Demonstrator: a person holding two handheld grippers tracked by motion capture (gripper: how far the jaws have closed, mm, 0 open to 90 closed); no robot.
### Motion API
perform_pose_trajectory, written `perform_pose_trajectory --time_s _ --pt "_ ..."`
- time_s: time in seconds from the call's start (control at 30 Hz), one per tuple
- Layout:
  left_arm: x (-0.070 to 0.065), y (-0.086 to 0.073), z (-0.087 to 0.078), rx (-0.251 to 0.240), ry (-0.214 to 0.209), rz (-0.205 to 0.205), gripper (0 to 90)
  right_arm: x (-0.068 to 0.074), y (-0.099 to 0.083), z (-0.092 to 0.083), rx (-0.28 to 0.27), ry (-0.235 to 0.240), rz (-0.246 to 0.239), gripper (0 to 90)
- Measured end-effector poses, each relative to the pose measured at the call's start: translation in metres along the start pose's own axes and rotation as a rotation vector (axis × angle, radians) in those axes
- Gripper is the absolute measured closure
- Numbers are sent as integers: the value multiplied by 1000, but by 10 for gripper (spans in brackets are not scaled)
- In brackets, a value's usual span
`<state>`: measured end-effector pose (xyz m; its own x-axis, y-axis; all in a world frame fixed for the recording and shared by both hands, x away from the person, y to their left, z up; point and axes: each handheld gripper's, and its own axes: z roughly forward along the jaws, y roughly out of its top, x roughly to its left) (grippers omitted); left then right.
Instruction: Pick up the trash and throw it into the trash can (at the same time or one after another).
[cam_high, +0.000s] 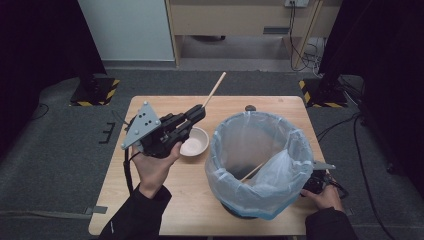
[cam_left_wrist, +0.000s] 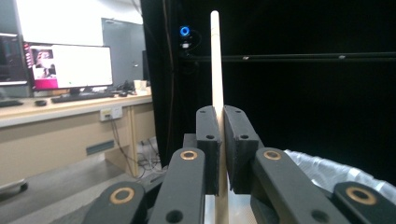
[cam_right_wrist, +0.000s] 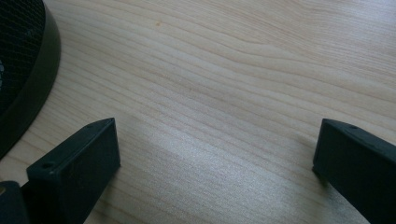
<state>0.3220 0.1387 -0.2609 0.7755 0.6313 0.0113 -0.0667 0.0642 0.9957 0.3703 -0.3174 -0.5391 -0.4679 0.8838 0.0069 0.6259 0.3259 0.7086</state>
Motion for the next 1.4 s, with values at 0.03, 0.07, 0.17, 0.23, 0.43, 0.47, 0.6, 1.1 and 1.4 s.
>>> perform_pose_trajectory --time_s 0.03,0.07,0.17,0.23,0.43,0.47,0.6,1.1,1.4 --pt "-4 3 3 -4 -7 5 850 0 0 0 0 0 0 8" --pt "-5 4 5 -6 -12 7 850 0 0 0 0 0 0 8" --pt "-11 7 11 -11 -29 14 850 0 0 0 0 0 0 8" --pt "-14 8 15 -12 -38 15 850 0 0 0 0 0 0 8" --pt "-21 7 27 0 -61 16 850 0 0 0 0 0 0 8" --pt "-22 6 29 1 -65 16 850 0 0 0 0 0 0 8" --pt "-27 4 38 15 -80 20 850 0 0 0 0 0 0 8" --pt "-53 -5 71 87 -143 46 851 0 0 0 0 0 0 8" --pt "-46 -11 76 108 -173 0 739 0 0 0 0 0 0 8"
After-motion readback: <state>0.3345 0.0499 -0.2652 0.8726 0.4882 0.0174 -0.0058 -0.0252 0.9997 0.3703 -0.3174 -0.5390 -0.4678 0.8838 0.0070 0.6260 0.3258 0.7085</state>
